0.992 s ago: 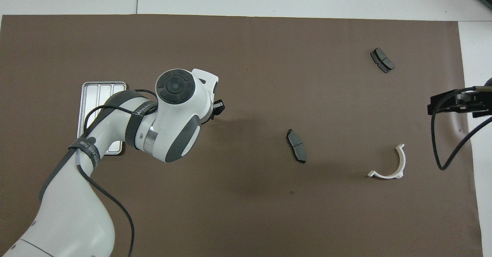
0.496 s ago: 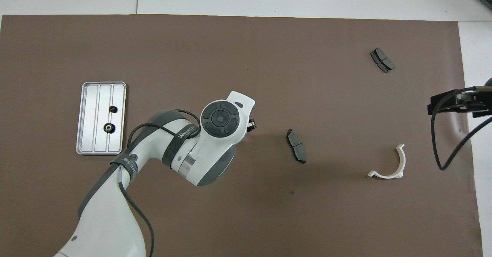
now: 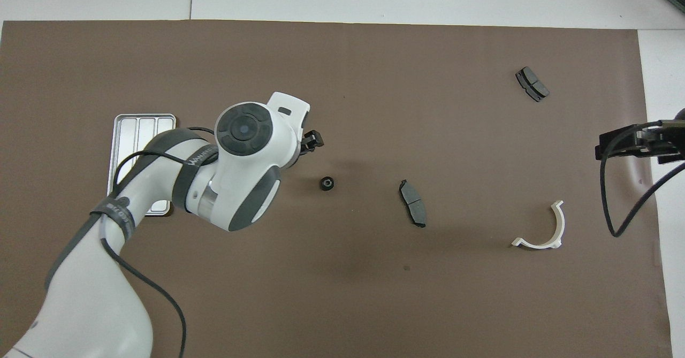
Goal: Place bearing gear from tray to pile
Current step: 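Carry the gear to mid-table, release it, and withdraw the left gripper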
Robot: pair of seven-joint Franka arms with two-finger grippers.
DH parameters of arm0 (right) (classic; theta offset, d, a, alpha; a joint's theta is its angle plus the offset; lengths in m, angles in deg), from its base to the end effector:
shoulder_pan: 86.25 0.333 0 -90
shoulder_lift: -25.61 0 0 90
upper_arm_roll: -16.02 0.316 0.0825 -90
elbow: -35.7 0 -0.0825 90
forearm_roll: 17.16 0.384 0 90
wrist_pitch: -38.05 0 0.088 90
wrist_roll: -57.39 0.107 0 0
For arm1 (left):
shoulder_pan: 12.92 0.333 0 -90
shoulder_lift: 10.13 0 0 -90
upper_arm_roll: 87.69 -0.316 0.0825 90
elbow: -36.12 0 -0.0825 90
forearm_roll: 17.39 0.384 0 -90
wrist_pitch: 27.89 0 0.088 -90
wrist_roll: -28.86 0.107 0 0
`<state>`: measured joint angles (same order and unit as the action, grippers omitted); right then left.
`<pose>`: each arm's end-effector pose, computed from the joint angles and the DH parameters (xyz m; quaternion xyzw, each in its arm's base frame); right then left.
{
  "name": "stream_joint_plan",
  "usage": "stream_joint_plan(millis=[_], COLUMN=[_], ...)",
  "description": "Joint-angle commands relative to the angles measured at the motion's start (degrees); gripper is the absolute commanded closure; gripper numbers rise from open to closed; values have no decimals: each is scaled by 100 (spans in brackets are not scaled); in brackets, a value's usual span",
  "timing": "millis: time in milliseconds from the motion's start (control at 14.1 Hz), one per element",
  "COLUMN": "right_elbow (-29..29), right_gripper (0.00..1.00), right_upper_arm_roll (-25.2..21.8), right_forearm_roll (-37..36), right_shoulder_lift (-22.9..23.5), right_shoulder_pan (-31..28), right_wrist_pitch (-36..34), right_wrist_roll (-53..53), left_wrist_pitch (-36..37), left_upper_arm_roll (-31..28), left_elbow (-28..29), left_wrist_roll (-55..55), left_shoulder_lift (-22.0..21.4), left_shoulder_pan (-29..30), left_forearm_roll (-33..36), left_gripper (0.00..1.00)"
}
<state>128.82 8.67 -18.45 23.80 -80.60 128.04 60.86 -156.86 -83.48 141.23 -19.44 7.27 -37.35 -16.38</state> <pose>0.5435 -0.0197 0.6160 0.9989 -0.0449 -0.0115 0.0094 0.5642 -0.3040 0.3771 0.9842 0.1676 0.0422 0.0382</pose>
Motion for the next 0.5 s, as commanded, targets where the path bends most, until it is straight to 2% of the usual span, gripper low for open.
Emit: stream_joint_plan(millis=[0,142,283,425], right_elbow=[162,171,555,1205], right_gripper=[0,0,0,0], right_upper_arm_roll=[24,33,120,470], right_forearm_roll=[121,129,269,375], right_shoulder_lift=[-153,-179,-345,-460], right_shoulder_pan=[-3,-2,58,191], right_wrist_pitch=[1,1,228,1349], right_wrist_roll=[58,58,-38,57], left_wrist_pitch=[345,433,433,433], left_upper_arm_roll=[46,46,46,46], left_elbow=[63,63,80,115], left_wrist_roll=[941,1689,2436,3314], left_shoulder_lift=[-281,-299,-299,-308], left_shoulder_pan=[744,1271,1764,2247], left_forearm_roll=[101,101,101,92], left_gripper=[0,0,0,0])
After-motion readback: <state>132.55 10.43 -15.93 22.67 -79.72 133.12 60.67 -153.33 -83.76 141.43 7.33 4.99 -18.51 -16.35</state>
